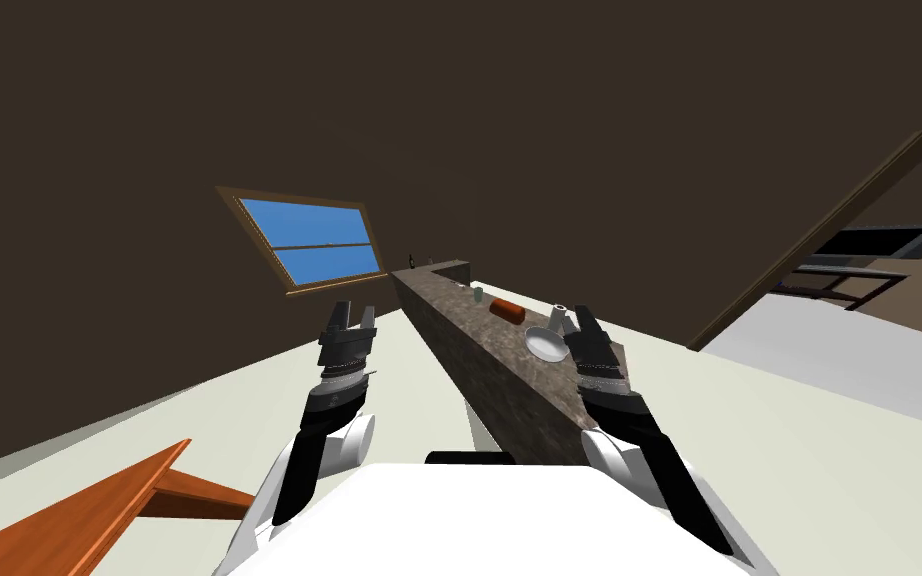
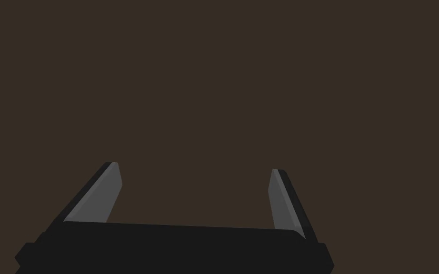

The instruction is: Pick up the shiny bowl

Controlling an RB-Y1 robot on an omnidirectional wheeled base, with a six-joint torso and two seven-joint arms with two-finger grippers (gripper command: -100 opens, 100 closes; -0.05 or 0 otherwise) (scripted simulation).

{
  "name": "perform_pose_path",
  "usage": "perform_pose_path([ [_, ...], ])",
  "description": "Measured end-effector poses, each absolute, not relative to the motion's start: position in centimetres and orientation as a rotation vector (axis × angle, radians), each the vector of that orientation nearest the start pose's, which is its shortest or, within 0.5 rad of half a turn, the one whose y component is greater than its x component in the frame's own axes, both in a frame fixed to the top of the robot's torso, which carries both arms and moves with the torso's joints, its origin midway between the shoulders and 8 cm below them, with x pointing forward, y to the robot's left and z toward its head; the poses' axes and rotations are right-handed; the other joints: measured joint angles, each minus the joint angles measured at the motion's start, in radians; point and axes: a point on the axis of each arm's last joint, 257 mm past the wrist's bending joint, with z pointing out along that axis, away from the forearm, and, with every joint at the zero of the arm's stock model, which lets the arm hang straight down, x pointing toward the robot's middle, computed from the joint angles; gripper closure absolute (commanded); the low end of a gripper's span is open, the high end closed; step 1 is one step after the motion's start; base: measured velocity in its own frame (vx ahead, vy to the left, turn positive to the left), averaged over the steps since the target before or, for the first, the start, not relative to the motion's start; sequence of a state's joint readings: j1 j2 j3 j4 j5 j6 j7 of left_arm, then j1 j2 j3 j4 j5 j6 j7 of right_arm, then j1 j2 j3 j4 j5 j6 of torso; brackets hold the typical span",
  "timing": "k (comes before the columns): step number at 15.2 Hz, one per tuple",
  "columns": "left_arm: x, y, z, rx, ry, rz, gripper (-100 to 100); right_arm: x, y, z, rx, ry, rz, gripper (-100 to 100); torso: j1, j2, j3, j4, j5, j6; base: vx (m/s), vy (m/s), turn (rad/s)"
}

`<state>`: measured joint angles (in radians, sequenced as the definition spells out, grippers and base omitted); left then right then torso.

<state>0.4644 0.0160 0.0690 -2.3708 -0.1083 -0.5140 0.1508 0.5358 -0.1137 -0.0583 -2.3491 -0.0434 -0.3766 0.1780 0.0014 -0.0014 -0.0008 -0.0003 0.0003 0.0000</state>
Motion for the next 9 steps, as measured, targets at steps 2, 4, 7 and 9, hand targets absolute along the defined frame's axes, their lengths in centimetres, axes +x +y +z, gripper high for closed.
perform_pose_path([
  [2,32.2,27.5,7.7,-0.513,0.563,-1.346,0,34.8,-29.7,1.3,0.565,0.826,1.055,-100,0.0,-0.001,0.0,0.0,0.0,0.0,0.036,0.029,0.044],
  [4,32.2,27.5,7.7,-0.513,0.563,-1.346,0,34.9,-29.9,0.2,0.544,0.878,1.025,-100,0.0,-0.001,-0.001,0.0,0.0,0.0,0.043,0.03,0.049],
  [7,32.2,27.5,7.7,-0.513,0.563,-1.346,0,34.9,-30.3,-1.2,0.515,0.947,0.984,-100,0.0,-0.001,-0.001,0.0,0.0,0.0,0.035,0.029,0.037],
  [9,32.2,27.5,7.7,-0.513,0.563,-1.346,0,34.9,-30.9,-2.2,0.497,0.996,0.954,-100,0.0,-0.001,-0.001,0.0,0.0,0.0,0.047,0.03,0.062],
])
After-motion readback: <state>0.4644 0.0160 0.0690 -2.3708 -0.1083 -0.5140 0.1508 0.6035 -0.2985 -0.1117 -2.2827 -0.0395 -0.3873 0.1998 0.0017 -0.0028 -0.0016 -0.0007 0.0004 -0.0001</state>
